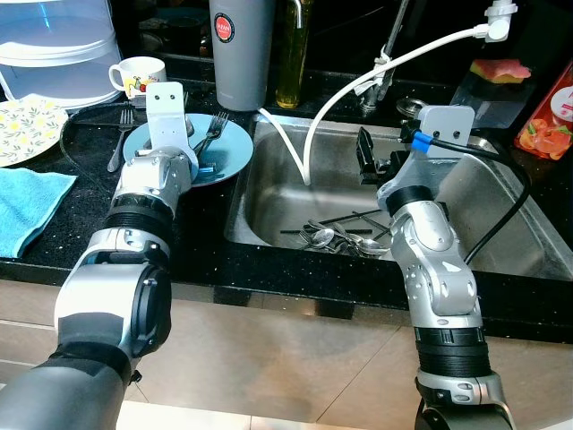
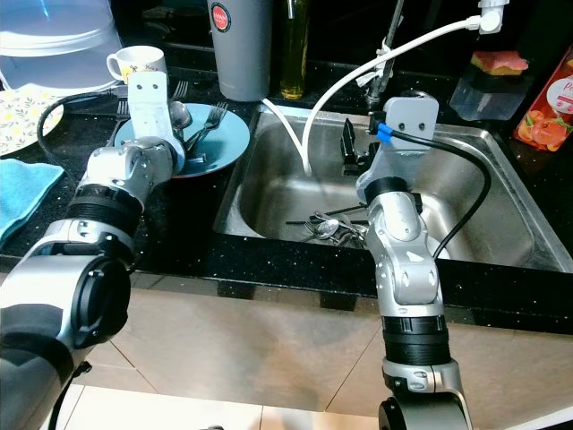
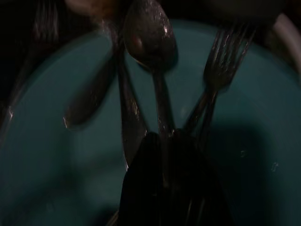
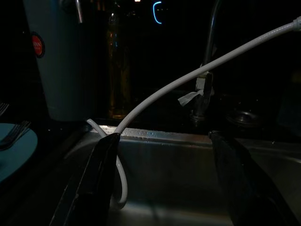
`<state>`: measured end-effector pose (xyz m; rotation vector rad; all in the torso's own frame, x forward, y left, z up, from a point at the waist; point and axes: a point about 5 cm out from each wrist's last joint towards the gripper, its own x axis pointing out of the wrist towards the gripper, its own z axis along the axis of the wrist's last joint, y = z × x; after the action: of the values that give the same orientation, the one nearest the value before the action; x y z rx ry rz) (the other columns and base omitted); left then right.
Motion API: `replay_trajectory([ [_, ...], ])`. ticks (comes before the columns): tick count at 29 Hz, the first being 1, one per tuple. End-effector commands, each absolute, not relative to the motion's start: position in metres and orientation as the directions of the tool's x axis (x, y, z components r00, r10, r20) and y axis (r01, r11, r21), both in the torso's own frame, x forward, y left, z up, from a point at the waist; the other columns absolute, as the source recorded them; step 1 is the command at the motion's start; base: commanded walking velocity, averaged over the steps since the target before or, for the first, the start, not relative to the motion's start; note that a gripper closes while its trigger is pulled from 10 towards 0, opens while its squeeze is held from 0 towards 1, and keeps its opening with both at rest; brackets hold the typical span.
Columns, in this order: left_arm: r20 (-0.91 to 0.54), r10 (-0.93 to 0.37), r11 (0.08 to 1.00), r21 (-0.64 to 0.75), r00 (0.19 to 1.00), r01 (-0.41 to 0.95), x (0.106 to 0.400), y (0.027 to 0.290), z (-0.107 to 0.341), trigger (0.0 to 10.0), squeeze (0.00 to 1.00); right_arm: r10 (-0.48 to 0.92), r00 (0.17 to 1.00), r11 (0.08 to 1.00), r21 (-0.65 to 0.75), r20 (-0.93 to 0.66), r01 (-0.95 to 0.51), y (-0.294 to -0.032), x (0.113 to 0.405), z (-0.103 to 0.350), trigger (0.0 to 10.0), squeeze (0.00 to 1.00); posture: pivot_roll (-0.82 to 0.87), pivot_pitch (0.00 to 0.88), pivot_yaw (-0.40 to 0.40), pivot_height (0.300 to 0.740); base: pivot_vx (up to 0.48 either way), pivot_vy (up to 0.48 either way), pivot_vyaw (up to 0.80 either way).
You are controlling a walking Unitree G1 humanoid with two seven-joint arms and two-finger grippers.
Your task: Kitchen organization
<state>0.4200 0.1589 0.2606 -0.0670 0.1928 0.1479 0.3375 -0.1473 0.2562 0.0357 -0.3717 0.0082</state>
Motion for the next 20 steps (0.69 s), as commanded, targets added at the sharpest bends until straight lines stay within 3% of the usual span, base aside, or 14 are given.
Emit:
replay_trajectory([
  [1, -0.070, 0.106, 0.992, -0.057, 0.992, -0.110, 0.420, 0.150, 0.283, 10.0, 0.00, -0.002, 0.933, 0.999, 0.031, 0.361, -0.010, -0.150, 0.338, 0.255, 10.0, 0.00, 0.24, 0.037, -0.026, 0.740, 0.000, 0.000, 0.00],
  [5, 0.044, 0.021, 0.999, -0.046, 0.999, -0.019, 0.417, 0.136, 0.303, 10.0, 0.00, 0.003, 0.932, 0.999, 0.030, 0.363, -0.014, -0.149, 0.339, 0.257, 10.0, 0.00, 0.24, 0.031, -0.029, 0.740, 0.000, 0.000, 0.00],
  [11, 0.034, -0.150, 0.989, 0.021, 0.988, 0.149, 0.410, 0.111, 0.296, 10.0, 0.00, 0.004, 0.931, 0.999, 0.028, 0.365, -0.015, -0.149, 0.339, 0.257, 10.0, 0.00, 0.23, 0.030, -0.030, 0.740, 0.000, 0.000, 0.00],
  [13, 0.006, -0.134, 0.990, 0.039, 0.991, 0.134, 0.410, 0.112, 0.291, 10.0, 0.00, 0.003, 0.931, 1.000, 0.028, 0.366, -0.014, -0.149, 0.339, 0.257, 10.0, 0.00, 0.23, 0.030, -0.030, 0.740, 0.000, 0.000, 0.00],
  [19, -0.150, 0.103, 0.992, 0.094, 0.983, -0.089, 0.415, 0.143, 0.268, 10.0, 0.00, 0.000, 0.931, 1.000, 0.028, 0.365, -0.011, -0.150, 0.339, 0.257, 10.0, 0.00, 0.24, 0.034, -0.028, 0.740, 0.000, 0.000, 0.00],
  [20, -0.169, 0.132, 0.988, 0.100, 0.977, -0.116, 0.415, 0.150, 0.265, 10.0, 0.94, 0.000, 0.931, 1.000, 0.029, 0.364, -0.011, -0.150, 0.339, 0.257, 10.0, 0.00, 0.24, 0.034, -0.028, 0.740, 0.000, 0.000, 0.00],
])
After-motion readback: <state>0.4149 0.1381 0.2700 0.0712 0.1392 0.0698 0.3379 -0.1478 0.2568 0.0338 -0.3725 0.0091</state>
